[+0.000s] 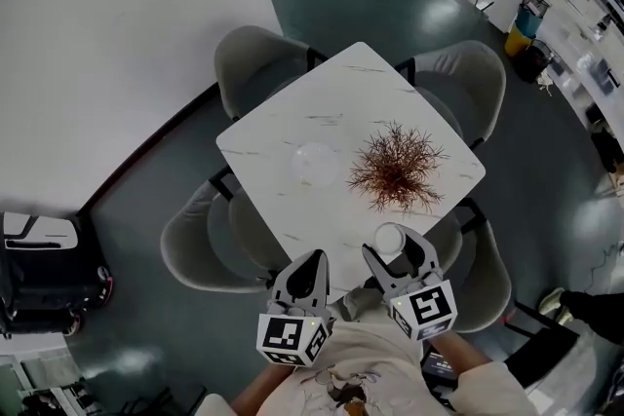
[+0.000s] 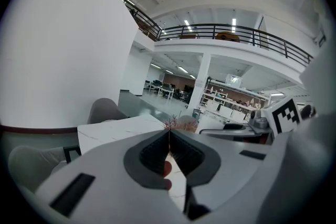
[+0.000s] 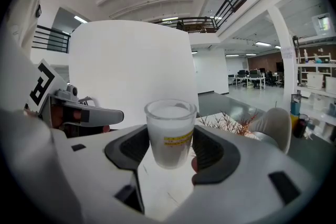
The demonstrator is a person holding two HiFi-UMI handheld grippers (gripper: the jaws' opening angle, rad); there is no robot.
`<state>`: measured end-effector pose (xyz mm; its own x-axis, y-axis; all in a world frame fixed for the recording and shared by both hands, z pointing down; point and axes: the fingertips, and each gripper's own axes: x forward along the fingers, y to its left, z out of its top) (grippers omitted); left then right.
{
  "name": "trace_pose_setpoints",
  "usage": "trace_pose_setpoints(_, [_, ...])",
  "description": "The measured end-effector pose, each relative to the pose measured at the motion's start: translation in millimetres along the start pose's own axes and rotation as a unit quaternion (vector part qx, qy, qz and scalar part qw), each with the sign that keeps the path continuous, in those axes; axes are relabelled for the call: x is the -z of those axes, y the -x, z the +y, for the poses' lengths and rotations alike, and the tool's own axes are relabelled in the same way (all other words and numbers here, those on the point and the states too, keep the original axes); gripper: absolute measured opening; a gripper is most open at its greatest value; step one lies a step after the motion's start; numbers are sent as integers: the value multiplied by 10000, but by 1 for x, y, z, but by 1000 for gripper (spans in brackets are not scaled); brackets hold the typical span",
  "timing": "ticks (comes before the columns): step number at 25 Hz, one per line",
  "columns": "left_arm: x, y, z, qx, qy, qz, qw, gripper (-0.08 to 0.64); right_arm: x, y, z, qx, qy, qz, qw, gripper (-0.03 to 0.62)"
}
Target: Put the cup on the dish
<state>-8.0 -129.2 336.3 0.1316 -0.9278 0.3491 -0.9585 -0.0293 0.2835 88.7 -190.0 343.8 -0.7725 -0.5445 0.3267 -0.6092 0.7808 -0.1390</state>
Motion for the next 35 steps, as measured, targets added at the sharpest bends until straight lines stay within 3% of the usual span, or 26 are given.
trace_pose_setpoints(13, [9, -20, 23, 161, -225, 155, 9995, 5, -9, -42, 1, -19, 286, -101, 9995, 261])
trace_pose_setpoints(20, [3, -44, 60, 210, -245, 139, 9994, 5, -17, -84, 4, -26, 358, -61, 9993, 261])
trace_pose_setpoints(29, [-4, -59, 99, 38, -343, -94, 9994, 5, -9, -122, 15, -228, 510, 161, 9983, 261])
trace_pose_setpoints(35, [9, -71, 123, -87, -197, 5, 9998, 5, -1, -154, 17, -317, 513, 147, 9981, 261])
